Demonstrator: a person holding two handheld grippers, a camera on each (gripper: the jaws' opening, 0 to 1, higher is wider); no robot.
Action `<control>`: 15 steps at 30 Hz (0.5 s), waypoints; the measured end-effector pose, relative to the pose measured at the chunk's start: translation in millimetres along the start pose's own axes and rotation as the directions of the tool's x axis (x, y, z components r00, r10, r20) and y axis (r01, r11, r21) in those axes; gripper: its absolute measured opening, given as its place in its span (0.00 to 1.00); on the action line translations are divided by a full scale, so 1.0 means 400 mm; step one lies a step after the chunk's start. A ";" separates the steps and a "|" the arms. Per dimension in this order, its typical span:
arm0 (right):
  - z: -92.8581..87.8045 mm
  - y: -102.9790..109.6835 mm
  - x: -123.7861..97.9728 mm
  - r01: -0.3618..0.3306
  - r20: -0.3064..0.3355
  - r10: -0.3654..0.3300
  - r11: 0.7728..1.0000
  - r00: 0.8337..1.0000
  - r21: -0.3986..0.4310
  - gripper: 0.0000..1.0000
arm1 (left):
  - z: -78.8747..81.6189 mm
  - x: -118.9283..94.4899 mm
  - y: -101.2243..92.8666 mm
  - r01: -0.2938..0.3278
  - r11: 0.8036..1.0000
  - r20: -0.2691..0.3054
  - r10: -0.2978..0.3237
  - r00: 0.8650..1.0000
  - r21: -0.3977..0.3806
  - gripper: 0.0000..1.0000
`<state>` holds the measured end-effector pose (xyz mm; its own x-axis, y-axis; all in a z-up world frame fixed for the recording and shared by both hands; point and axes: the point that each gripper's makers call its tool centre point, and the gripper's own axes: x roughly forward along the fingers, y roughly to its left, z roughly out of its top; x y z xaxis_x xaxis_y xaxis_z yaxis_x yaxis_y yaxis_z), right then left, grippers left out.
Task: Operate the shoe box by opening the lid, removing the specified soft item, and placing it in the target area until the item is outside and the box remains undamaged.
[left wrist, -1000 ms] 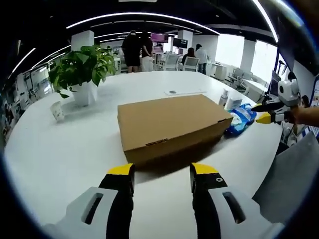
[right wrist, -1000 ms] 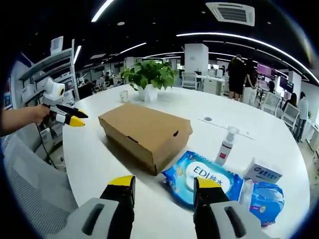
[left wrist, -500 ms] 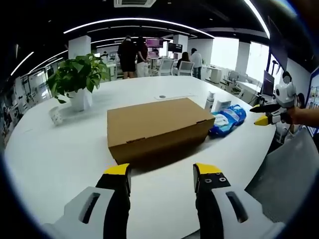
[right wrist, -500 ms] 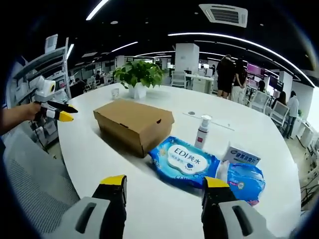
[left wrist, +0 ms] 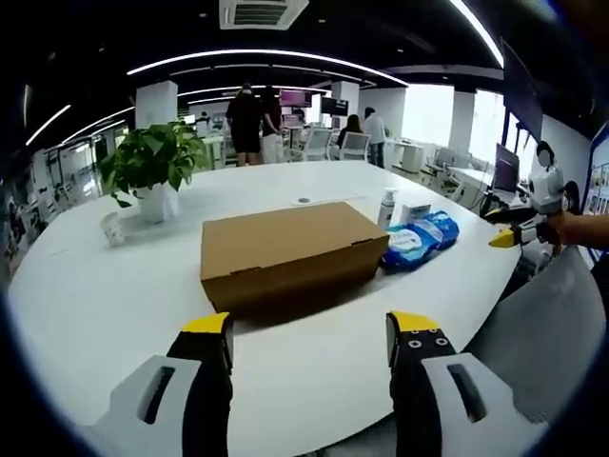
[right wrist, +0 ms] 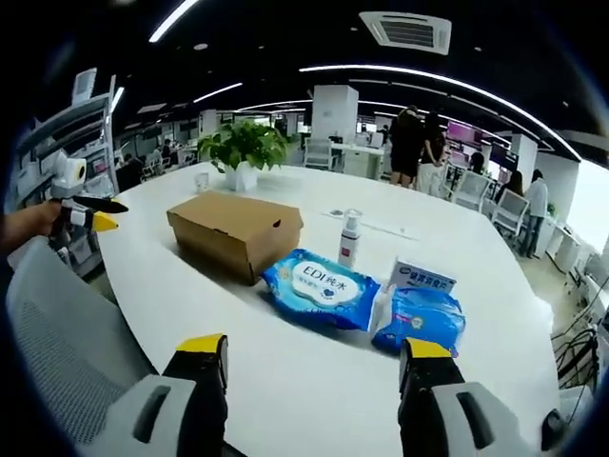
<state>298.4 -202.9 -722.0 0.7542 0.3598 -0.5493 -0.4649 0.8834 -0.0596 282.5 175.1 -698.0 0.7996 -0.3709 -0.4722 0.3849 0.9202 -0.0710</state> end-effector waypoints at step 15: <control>-0.034 0.013 -0.074 0.027 0.032 -0.028 0.999 0.999 0.024 0.99 | -0.021 -0.048 -0.040 -0.040 0.999 0.025 0.040 0.999 0.005 0.91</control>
<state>267.2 -212.9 -717.2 0.7813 0.3447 -0.5203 -0.4329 0.8998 -0.0540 257.0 168.7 -695.3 0.8259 -0.3365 -0.4523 0.3543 0.9339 -0.0478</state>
